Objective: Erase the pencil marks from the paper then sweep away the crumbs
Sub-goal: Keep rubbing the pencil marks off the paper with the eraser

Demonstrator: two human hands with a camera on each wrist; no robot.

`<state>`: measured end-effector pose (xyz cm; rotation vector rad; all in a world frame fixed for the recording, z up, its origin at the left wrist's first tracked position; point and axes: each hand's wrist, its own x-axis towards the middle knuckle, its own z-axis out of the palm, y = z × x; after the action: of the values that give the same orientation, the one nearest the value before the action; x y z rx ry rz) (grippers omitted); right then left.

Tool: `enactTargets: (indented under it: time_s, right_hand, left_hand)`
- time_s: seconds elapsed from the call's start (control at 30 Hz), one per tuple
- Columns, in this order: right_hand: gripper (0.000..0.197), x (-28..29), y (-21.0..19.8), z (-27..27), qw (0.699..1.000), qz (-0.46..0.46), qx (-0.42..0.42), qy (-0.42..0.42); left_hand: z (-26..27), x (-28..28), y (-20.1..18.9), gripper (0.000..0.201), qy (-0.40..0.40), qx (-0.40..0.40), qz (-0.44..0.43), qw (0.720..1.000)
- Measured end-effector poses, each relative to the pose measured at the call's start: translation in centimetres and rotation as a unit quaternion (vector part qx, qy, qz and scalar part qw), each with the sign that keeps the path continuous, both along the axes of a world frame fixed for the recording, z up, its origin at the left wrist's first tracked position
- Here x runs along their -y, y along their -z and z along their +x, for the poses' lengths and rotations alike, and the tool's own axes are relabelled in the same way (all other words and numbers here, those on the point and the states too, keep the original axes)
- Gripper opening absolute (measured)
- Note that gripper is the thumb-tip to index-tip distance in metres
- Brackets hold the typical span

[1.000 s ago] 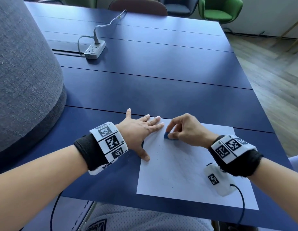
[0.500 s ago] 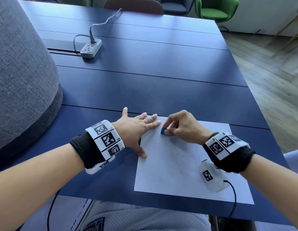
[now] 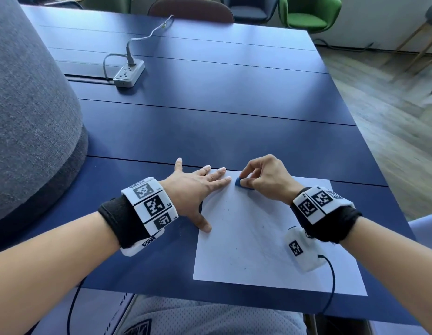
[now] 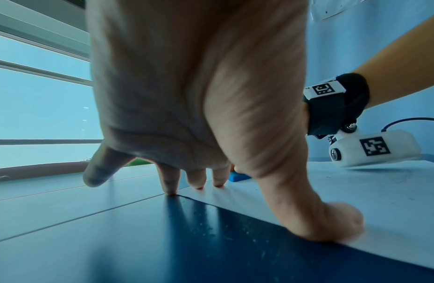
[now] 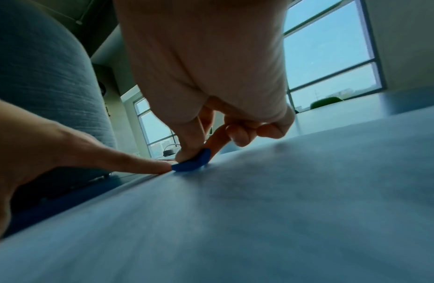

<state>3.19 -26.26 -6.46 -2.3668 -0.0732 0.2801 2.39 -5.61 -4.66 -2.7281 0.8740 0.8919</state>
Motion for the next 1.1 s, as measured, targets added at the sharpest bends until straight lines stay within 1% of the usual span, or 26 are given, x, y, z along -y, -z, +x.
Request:
enactTargets:
  time_s: [0.03, 0.13, 0.17, 0.3, 0.33, 0.43, 0.47, 0.57, 0.6, 0.63, 0.73, 0.77, 0.87, 0.9, 0.97, 1.03, 1.07, 1.1]
  right_hand:
    - [0.006, -0.1, 0.1, -0.1, 1.0, 0.006, -0.001, 0.005]
    - [0.004, -0.4, 0.2, -1.3, 0.999, 0.014, -0.031, -0.038]
    - [0.003, -0.4, 0.1, -1.3, 0.999, 0.011, -0.034, -0.04]
    - [0.011, 0.2, 0.1, 0.1, 0.999, 0.007, 0.002, 0.034]
    - [0.011, 0.1, 0.1, -0.1, 1.0, 0.009, -0.004, 0.03]
    - [0.003, -0.4, 0.0, -1.2, 0.998, 0.008, -0.046, -0.037]
    - [0.003, -0.4, 0.0, -1.1, 0.998, 0.004, -0.047, -0.041]
    - [0.004, -0.1, -0.2, 0.1, 1.0, 0.0, -0.011, 0.0]
    - [0.004, -0.2, -0.2, 0.1, 1.0, 0.002, -0.01, 0.002]
    - [0.004, -0.2, -0.2, -0.2, 1.0, 0.004, -0.019, -0.012]
    - [0.007, -0.5, -0.5, -1.7, 0.989, -0.01, -0.093, -0.112]
    - [0.008, -0.5, -0.5, -1.6, 0.988, -0.018, -0.096, -0.122]
    - [0.007, 0.0, -0.5, -1.1, 0.996, -0.015, -0.041, -0.075]
    - [0.006, 0.0, -0.6, -1.4, 0.996, -0.01, -0.037, -0.078]
    - [0.007, 0.2, -0.8, -2.4, 0.988, -0.01, -0.071, -0.138]
    - [0.009, 0.1, -1.3, -3.2, 0.971, -0.033, -0.119, -0.203]
    - [0.009, 0.1, -1.4, -3.1, 0.97, -0.044, -0.117, -0.207]
    - [0.009, 0.2, -1.3, -2.7, 0.976, -0.045, -0.096, -0.189]
  left_hand:
    - [0.0, 0.0, 0.1, 0.124, 0.0, 0.0, 0.0, 1.0]
    - [0.0, -0.1, 0.3, 0.124, -0.002, 0.001, 0.001, 1.0]
    - [0.1, -0.1, 0.3, 0.124, -0.001, 0.002, 0.001, 1.0]
    - [0.0, -0.1, 0.3, 0.124, -0.001, 0.0, -0.002, 1.0]
    - [0.0, -0.1, 0.3, 0.124, -0.002, -0.001, -0.002, 1.0]
    - [0.0, -0.1, 0.3, 0.124, -0.003, 0.0, 0.001, 1.0]
    - [0.0, -0.1, 0.2, 0.124, -0.001, 0.0, 0.003, 1.0]
    - [0.0, -0.1, 0.1, 0.123, -0.003, -0.001, 0.0, 1.0]
    - [0.0, -0.1, 0.2, 0.123, -0.004, -0.002, -0.001, 1.0]
    - [0.0, -0.1, 0.1, 0.124, -0.005, -0.003, -0.001, 1.0]
    - [-0.1, -0.1, 0.2, 0.124, -0.005, -0.004, -0.001, 1.0]
    - [0.0, -0.1, 0.1, 0.123, -0.006, -0.005, 0.0, 1.0]
    - [0.0, -0.1, -0.1, 0.123, -0.006, -0.006, -0.001, 1.0]
    - [0.0, 0.0, -0.1, 0.123, -0.007, -0.007, -0.002, 1.0]
    - [-0.1, 0.0, 0.0, 0.124, -0.006, -0.008, -0.002, 1.0]
    - [-0.1, 0.0, 0.0, 0.123, -0.003, -0.005, -0.001, 1.0]
    - [-0.1, -0.1, 0.1, 0.123, 0.0, -0.001, 0.001, 1.0]
    - [-0.1, -0.1, 0.1, 0.123, 0.004, 0.002, 0.004, 1.0]
